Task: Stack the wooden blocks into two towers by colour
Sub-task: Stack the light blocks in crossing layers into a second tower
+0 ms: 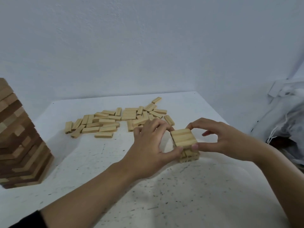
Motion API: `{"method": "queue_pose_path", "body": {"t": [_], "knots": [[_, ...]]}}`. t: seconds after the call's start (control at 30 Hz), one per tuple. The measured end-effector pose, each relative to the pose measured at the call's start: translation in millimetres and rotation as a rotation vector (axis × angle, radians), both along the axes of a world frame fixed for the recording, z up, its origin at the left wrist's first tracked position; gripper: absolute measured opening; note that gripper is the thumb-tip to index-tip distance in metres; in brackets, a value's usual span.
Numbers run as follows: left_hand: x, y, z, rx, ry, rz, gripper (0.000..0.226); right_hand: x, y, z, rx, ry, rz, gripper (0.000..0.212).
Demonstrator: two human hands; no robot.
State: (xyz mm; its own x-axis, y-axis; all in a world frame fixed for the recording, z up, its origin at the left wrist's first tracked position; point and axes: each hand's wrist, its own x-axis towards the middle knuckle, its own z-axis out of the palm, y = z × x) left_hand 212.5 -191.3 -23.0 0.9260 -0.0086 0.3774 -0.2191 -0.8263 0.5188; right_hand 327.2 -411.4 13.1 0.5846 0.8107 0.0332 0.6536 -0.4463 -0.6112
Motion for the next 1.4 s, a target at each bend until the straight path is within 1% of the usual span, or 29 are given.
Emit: {"method": "queue_pose_path", "body": {"t": [0.13, 0.3, 0.53, 0.67, 0.77, 1.03, 1.4], "knots": [[4, -6, -6, -0.008, -0.018, 0.006, 0.048, 5, -7, -9, 0.027, 0.036, -0.007, 0.041], [4, -7, -13, -0.045, -0.019, 0.003, 0.042, 9, -8, -17, 0.007, 0.026, 0.000, 0.043], [3, -6, -16, -0.024, 0.006, -0.005, 0.044, 9, -8, -21, -0.031, 0.019, 0.011, 0.045], [4, -6, -17, -0.004, 0.018, -0.015, 0.049, 9, -9, -21, -0.039, 0.015, 0.013, 0.044], [4, -6, -17, -0.005, 0.036, -0.023, 0.048, 10, -9, -22, -0.043, 0.010, 0.014, 0.044], [4, -5, -17, 0.005, 0.052, -0.034, 0.049, 11, -10, -23, -0.023, 0.014, -0.010, 0.051], [4, -4, -18, -0.008, 0.066, -0.034, 0.049, 10, -10, -22, -0.001, 0.018, -0.013, 0.051]]}}
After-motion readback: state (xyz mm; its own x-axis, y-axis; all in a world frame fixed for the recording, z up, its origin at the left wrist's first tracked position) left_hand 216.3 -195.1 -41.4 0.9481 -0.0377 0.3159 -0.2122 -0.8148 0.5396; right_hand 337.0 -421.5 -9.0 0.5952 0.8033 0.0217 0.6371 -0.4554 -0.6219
